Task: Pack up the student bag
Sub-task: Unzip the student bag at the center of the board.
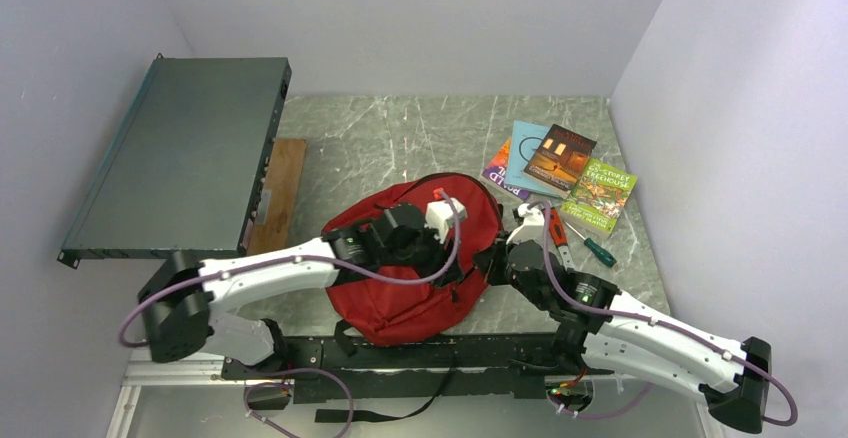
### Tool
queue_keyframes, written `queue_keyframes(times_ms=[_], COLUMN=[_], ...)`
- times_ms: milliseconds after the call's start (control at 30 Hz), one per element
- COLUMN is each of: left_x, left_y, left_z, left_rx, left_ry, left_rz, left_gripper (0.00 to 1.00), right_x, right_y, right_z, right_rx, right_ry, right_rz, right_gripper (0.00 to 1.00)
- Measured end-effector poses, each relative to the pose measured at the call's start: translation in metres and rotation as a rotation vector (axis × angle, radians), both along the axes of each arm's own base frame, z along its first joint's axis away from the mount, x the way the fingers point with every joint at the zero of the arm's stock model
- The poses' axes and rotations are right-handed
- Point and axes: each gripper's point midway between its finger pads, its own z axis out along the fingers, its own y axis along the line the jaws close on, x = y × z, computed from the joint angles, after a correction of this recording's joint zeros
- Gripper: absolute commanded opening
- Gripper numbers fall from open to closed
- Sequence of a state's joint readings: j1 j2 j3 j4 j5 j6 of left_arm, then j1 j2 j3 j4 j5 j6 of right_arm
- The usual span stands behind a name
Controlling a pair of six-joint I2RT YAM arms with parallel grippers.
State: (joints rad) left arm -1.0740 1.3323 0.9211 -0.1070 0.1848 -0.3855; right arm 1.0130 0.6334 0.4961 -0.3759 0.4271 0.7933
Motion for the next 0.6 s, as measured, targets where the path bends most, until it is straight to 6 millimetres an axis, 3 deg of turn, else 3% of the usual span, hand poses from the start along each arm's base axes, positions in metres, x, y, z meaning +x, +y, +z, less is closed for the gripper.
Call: queue_keyframes(times_ms=[200,467,600], left_x=[0.002,0.006,0.009], left_y=[-0.011,-0.021,-0.029], left_z=[-0.058,-0.068,-0.083], left_rx=[0.136,0.131,0.154], left_ry=[0.059,0.107,0.151], left_rz=[0.005,0.061,0.085], left_gripper=[0.59,0.55,0.54], right_x=[0.000,0.001,0.001], right_y=[-0.003,-0.004,-0.004], right_z=[0.003,0.005,0.004], right_rx=[0.021,0.028,0.022], right_ry=[0.004,0.012,0.017], right_rz=[-0.020,-0.036,-0.037], right_gripper=[0.00,0.00,0.00])
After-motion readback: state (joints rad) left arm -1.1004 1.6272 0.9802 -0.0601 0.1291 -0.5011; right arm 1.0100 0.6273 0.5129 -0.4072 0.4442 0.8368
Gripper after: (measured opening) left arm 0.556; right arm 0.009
